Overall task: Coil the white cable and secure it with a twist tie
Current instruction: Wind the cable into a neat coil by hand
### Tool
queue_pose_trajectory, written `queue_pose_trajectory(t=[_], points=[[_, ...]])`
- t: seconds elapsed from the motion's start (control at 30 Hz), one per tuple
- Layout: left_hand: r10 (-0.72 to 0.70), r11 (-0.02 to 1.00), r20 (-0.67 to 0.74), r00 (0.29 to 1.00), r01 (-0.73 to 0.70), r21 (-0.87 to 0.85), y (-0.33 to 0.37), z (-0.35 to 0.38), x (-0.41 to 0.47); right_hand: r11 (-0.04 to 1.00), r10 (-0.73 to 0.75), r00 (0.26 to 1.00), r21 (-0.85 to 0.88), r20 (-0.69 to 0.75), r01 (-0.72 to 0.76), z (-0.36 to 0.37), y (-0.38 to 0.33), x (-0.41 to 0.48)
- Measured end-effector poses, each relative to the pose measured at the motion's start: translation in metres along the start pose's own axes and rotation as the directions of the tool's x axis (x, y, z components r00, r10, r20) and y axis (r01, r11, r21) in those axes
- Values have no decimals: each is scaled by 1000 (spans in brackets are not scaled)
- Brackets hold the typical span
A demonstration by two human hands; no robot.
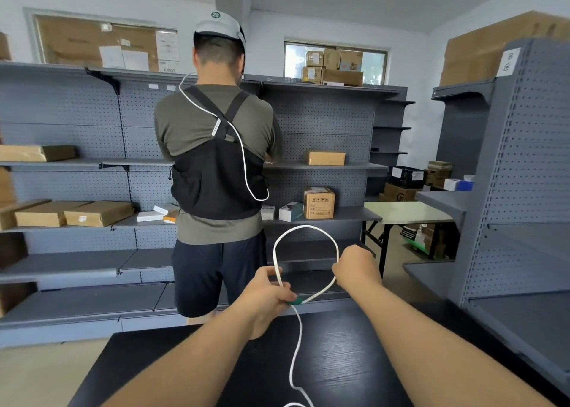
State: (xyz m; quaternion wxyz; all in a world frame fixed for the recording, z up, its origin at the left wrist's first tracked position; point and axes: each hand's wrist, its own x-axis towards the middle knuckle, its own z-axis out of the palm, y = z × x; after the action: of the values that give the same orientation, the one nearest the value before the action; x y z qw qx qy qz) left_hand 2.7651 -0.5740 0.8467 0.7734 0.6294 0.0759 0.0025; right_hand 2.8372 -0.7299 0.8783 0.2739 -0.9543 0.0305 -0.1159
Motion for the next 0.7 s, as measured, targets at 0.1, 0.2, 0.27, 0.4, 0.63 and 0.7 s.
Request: queue_pose_trajectory(t=[0.1,0.2,0.27,0.4,0.63,0.7], points=[[9,991,-5,1000,-9,130,-1,1,0,1000,24,1000,2,-1,-24,1,3,1],[30,983,-12,999,-27,182,-3,1,1,999,46,999,14,9,-46,3,5,3],[55,983,-15,998,-51,178,-6,0,2,998,62,998,26,12,-62,3,6,4],[127,981,-75,989,-114,154,-7,0,6,994,63,997,91,47,-67,6,7,5],[235,967,-183,955,-211,141,1,-4,12,953,118,984,264,133,-150,17,9,10],[258,955,-168,952,-224,197,8,-8,14,918,141,967,337,211,-207,19,11,12]])
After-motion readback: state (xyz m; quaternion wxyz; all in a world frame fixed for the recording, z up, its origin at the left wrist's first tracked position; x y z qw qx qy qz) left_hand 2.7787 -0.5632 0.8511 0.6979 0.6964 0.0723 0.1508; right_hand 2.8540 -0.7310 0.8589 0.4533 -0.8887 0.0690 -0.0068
